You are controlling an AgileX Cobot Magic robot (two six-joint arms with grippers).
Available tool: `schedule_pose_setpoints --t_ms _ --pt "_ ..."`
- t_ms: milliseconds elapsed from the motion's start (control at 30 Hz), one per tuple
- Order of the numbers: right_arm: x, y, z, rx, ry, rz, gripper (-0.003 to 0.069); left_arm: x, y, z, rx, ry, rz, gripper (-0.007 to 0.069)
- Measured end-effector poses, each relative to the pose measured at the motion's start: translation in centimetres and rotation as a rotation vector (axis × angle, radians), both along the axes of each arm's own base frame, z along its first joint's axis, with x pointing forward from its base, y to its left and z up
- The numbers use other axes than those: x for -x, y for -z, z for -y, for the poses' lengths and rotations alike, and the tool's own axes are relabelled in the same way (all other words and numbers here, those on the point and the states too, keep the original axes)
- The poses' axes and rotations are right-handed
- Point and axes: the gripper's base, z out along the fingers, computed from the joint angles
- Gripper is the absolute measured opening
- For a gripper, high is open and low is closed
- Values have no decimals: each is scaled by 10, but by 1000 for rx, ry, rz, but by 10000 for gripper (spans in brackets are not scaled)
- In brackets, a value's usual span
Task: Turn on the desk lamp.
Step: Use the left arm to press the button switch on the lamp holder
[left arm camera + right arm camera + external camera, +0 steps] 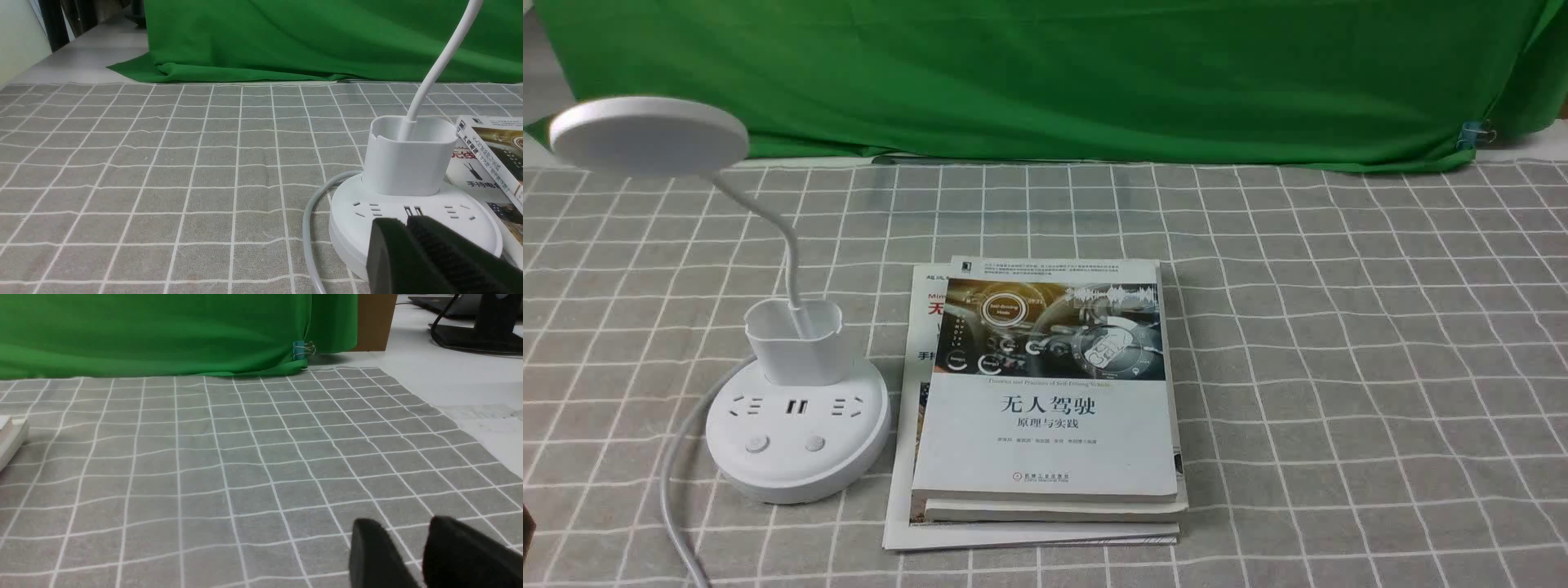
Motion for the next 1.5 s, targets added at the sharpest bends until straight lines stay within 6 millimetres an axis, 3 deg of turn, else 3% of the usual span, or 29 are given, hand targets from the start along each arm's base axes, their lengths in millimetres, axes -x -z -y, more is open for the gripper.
schedule_pose_setpoints --t_ms 1000,1500 --pt "0 0 0 0 0 0 245 0 0 0 0 0 0 19" --pt "0 0 0 0 0 0 245 0 0 -2 -98 -5 -5 19"
